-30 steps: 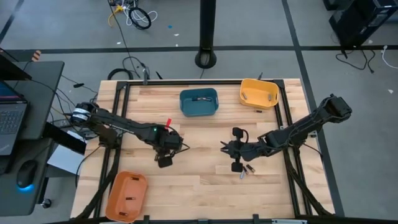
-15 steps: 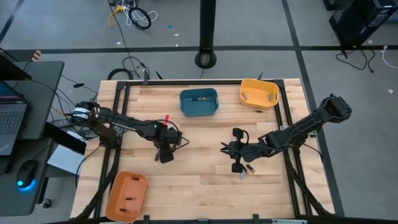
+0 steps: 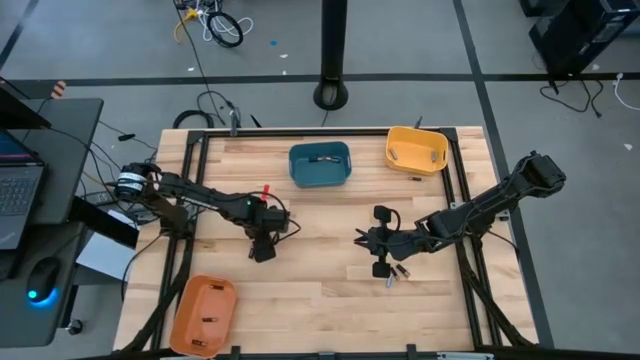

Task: Sort batteries
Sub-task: Put the white battery into the yellow bin

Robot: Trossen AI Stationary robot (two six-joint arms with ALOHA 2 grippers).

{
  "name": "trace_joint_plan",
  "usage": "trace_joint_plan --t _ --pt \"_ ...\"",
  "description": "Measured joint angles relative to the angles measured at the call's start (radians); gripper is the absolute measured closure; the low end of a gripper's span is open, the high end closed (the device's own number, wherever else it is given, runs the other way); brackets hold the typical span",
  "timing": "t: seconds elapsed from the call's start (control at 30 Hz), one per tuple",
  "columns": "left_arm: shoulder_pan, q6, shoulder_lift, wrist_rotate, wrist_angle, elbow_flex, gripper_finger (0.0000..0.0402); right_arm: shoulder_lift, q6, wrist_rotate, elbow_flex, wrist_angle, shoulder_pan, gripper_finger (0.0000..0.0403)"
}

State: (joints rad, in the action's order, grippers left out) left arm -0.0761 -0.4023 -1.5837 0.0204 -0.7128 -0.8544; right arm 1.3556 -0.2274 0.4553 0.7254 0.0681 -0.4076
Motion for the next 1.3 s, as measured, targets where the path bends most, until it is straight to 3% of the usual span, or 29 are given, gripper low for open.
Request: trace_joint_plan --t 0.4,0.9,1.3 --pt "0.004 -0.002 -0.012 -0.003 0.059 0.041 0.0262 0.000 0.002 0.000 0.000 -0.003 0.000 0.0378" --pt "0.006 0.078 -0.058 -0.039 0.030 0.011 0.0370 0.000 0.021 0.000 0.000 -0.007 0.000 0.0379" --pt "0.007 0.116 -0.063 -0.087 0.078 -0.052 0.0375 0.000 0.040 0.000 0.000 -0.002 0.000 0.0382"
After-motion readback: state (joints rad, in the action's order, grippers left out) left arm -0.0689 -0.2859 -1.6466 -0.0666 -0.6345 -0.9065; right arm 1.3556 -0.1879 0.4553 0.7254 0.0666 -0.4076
